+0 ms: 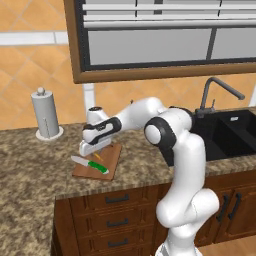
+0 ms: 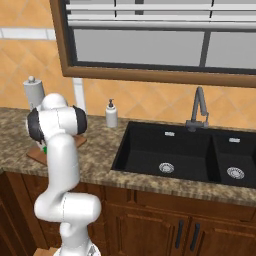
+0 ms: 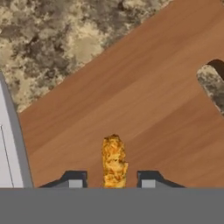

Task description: Pick up the knife from the drawer and place it on the cutting board. Then place the meat from the plate to the cutting board.

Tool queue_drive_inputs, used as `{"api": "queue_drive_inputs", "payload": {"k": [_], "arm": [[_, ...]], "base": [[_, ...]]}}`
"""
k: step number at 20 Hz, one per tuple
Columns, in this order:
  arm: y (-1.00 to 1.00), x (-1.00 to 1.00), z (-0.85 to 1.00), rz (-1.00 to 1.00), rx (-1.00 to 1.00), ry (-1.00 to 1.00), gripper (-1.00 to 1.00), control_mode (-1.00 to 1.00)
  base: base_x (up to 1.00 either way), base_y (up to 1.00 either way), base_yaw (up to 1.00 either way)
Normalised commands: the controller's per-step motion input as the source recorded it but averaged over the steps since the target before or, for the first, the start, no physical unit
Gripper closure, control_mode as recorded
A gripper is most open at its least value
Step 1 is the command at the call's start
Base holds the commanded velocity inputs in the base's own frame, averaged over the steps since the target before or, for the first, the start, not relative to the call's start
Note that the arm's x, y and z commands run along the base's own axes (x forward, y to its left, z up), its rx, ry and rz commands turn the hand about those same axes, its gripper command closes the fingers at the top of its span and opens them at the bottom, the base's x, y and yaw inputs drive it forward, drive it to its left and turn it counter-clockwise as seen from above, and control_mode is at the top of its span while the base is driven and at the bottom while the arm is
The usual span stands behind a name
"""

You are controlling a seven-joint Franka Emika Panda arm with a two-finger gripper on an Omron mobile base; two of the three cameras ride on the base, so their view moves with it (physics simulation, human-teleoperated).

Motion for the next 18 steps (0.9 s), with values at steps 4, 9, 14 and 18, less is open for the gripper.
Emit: {"api": "queue_drive_inputs", "payload": {"k": [4, 9, 14, 18], "arm": [[-0.25, 0.00, 0.06, 0.00, 0.00, 0.00, -1.00, -1.00], [-0.10, -0.07, 0.61, 0.00, 0.00, 0.00, -1.00, -1.00], [0.00, -0.74, 0.75, -0.02, -0.01, -0.14, -1.00, -1.00], [0.00, -1.00, 0.50, -0.10, 0.00, -0.35, -1.00, -1.00]], "base": [[0.00, 0.00, 0.00], [0.00, 0.00, 0.00], [0.00, 0.00, 0.00], [0.00, 0.00, 0.00]]}}
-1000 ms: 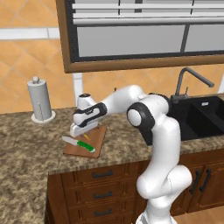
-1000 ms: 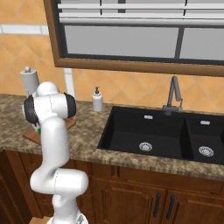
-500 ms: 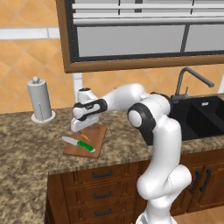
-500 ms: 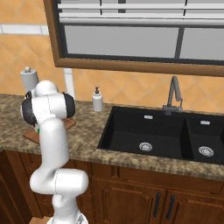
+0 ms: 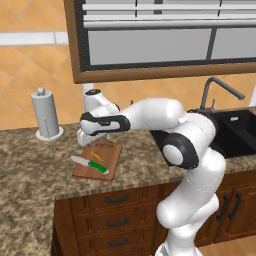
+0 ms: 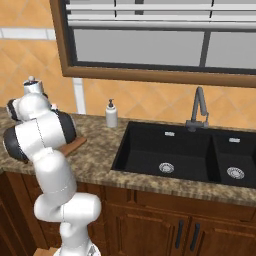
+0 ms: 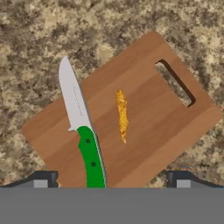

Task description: Pick up the knife from the drawer and place it on the cutting board. Then place the meat from the plate to the cutting board.

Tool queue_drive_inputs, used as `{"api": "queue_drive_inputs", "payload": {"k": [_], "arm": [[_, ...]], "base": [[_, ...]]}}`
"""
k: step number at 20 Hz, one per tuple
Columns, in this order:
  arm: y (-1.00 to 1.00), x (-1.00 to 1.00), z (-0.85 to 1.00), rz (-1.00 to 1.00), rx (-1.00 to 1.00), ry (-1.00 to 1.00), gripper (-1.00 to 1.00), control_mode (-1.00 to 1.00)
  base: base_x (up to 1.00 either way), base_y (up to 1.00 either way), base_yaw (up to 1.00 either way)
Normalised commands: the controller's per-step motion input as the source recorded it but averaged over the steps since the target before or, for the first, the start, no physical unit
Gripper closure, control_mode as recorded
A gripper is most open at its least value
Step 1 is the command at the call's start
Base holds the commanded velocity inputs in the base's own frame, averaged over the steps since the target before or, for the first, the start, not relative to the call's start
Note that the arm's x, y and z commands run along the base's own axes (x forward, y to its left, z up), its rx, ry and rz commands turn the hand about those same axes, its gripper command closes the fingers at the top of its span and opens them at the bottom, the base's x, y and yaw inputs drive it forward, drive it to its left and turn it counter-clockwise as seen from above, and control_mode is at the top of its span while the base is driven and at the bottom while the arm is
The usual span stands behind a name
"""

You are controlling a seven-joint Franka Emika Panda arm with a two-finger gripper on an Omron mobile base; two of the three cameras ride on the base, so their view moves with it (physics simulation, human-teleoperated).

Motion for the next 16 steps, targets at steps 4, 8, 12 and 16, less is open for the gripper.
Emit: {"api": "queue_drive_inputs", "payload": {"k": [4, 8, 12, 16], "arm": [[-0.13, -1.00, 0.61, -0.06, 0.04, -0.33, -1.00, -1.00], [-0.33, -1.00, 0.79, 0.00, 0.10, -0.21, -1.00, -1.00], [-0.40, -1.00, 0.82, 0.00, 0.11, -0.17, -1.00, -1.00], [-0.49, -1.00, 0.64, 0.00, 0.06, -0.17, -1.00, -1.00]], "base": [[0.00, 0.00, 0.00], [0.00, 0.00, 0.00], [0.00, 0.00, 0.00], [0.00, 0.00, 0.00]]}}
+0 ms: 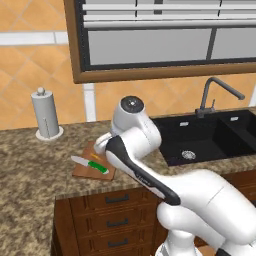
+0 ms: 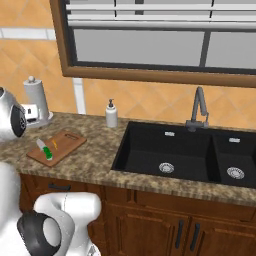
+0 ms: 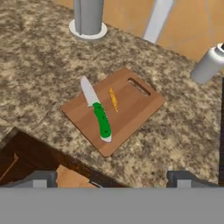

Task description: Pick up the knife from the drawer and place it on the cutting board. Then place the meat from the plate to the cutting board.

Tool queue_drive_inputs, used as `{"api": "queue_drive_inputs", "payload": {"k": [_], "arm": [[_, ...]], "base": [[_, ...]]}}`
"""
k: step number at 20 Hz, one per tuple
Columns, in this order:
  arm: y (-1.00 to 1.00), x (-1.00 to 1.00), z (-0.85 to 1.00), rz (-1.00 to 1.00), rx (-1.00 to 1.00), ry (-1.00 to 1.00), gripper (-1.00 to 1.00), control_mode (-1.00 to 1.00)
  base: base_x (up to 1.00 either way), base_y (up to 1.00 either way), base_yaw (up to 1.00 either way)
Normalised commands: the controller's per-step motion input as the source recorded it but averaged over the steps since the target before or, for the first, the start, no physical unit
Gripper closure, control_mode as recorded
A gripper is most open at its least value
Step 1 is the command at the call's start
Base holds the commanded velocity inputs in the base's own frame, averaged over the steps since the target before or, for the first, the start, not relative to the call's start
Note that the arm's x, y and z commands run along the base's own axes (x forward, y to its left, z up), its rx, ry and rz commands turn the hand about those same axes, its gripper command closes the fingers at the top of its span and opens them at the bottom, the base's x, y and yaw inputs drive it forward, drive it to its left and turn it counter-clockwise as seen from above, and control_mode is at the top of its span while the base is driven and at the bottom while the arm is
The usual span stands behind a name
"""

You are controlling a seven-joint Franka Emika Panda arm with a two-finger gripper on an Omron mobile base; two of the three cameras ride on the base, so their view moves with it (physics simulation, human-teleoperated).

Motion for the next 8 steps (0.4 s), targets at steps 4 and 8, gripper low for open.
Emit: {"api": "queue_drive_inputs", "payload": {"k": [4, 8], "arm": [[-0.49, -1.00, 0.57, 0.00, 0.09, -0.19, -1.00, -1.00], [-0.50, -1.00, 0.55, 0.00, 0.11, -0.19, -1.00, -1.00]], "base": [[0.00, 0.00, 0.00], [0.00, 0.00, 0.00]]}}
